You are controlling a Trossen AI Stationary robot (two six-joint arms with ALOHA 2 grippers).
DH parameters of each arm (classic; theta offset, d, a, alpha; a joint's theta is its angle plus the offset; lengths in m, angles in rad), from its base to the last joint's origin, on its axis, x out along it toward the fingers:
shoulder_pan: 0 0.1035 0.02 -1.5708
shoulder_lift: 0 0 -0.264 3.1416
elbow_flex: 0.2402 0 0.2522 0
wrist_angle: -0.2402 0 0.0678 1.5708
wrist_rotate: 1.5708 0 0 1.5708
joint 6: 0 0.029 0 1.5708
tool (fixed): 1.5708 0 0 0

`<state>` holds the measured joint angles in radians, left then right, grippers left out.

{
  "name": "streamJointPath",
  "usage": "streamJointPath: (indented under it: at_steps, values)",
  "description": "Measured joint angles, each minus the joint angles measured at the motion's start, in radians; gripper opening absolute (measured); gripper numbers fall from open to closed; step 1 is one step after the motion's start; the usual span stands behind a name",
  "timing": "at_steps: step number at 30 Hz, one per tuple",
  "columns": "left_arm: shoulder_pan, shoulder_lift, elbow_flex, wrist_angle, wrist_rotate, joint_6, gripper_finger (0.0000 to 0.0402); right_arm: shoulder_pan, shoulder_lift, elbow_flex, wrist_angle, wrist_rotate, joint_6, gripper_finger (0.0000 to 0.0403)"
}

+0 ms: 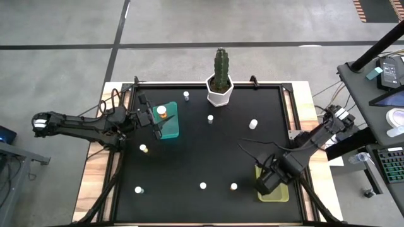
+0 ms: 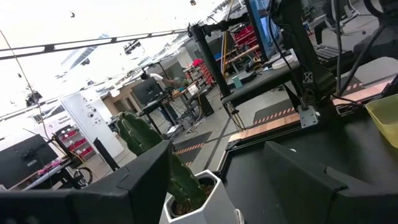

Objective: Pick and place medicine bottles into bin by pill shape (circle, oval)
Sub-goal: Put the right yellow tablet bottle into the yellow bin

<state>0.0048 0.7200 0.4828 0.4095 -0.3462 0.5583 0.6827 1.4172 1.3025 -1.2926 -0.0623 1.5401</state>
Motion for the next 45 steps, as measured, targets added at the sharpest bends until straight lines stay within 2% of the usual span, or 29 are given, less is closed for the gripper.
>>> streamJointPath:
  at_steps: [7, 11, 25, 29, 36, 45]
  values:
    - [0.000, 0.000, 0.000, 0.000, 0.000, 0.000, 0.0238, 0.000, -0.031, -0.016, -0.012, 0.069, -0.011, 0.0114]
    - [0.000, 0.000, 0.000, 0.000, 0.000, 0.000, 0.0238, 0.000, -0.065, -0.058, -0.010, 0.074, -0.003, 0.0114]
    - [0.000, 0.000, 0.000, 0.000, 0.000, 0.000, 0.0238, 0.000, -0.230, -0.320, 0.097, 0.091, 0.107, 0.0114]
    - [0.000, 0.000, 0.000, 0.000, 0.000, 0.000, 0.0238, -0.001, -0.260, -0.403, 0.189, 0.091, 0.118, 0.0114]
    - [0.000, 0.000, 0.000, 0.000, 0.000, 0.000, 0.0238, -0.001, -0.270, -0.514, 0.340, 0.089, 0.152, 0.0114]
    - [0.000, 0.000, 0.000, 0.000, 0.000, 0.000, 0.0238, -0.002, -0.237, -0.514, 0.357, 0.088, 0.173, 0.0114]
